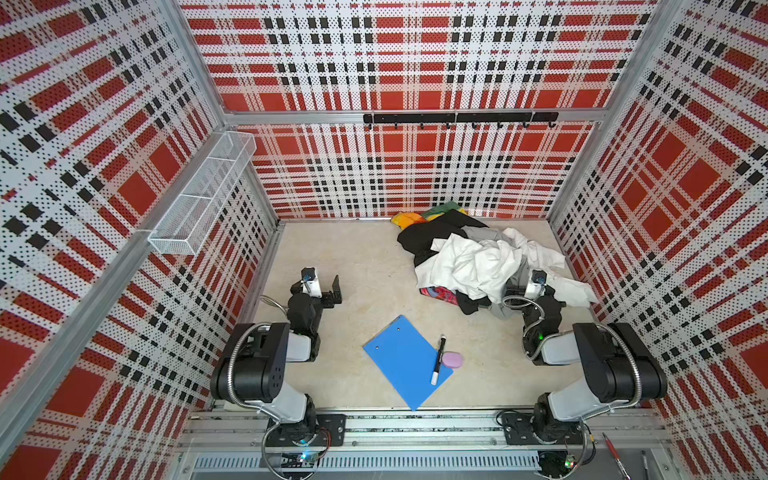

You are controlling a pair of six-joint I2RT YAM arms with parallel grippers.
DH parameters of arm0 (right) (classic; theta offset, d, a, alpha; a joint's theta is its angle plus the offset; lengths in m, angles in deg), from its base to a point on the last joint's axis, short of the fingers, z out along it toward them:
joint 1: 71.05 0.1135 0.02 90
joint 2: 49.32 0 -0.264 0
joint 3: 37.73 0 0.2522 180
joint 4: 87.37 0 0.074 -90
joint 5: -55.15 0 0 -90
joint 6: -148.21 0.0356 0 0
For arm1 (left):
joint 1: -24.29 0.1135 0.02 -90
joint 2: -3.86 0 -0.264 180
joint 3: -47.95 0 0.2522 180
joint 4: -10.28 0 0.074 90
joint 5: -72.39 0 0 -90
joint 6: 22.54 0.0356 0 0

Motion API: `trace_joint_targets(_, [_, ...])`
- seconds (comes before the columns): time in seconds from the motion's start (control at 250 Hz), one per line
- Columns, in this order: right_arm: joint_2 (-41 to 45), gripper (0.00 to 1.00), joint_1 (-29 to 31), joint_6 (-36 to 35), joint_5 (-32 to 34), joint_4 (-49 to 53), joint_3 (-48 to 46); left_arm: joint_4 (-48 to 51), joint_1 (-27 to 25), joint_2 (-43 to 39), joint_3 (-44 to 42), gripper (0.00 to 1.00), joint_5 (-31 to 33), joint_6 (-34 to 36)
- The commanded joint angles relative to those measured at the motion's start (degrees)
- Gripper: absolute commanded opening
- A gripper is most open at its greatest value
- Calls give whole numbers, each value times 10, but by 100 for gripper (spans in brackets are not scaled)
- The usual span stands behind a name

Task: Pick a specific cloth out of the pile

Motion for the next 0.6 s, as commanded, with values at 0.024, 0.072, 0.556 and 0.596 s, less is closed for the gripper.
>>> trace_joint_targets(0.024, [-2, 100, 0, 4, 2, -25, 8, -17, 0, 4, 1, 99, 0, -3])
trace_joint_targets(0.072, [-2, 100, 0, 4, 2, -25, 8, -17, 0, 4, 1, 99, 1, -3])
trace_joint_targets(0.556, [-1, 100, 0, 4, 1, -27, 7, -17, 0, 4, 1, 99, 0, -3])
trace_joint_targets(0.596, [-2, 100, 0, 4, 1, -26, 9, -17, 0, 4, 1, 99, 1, -2])
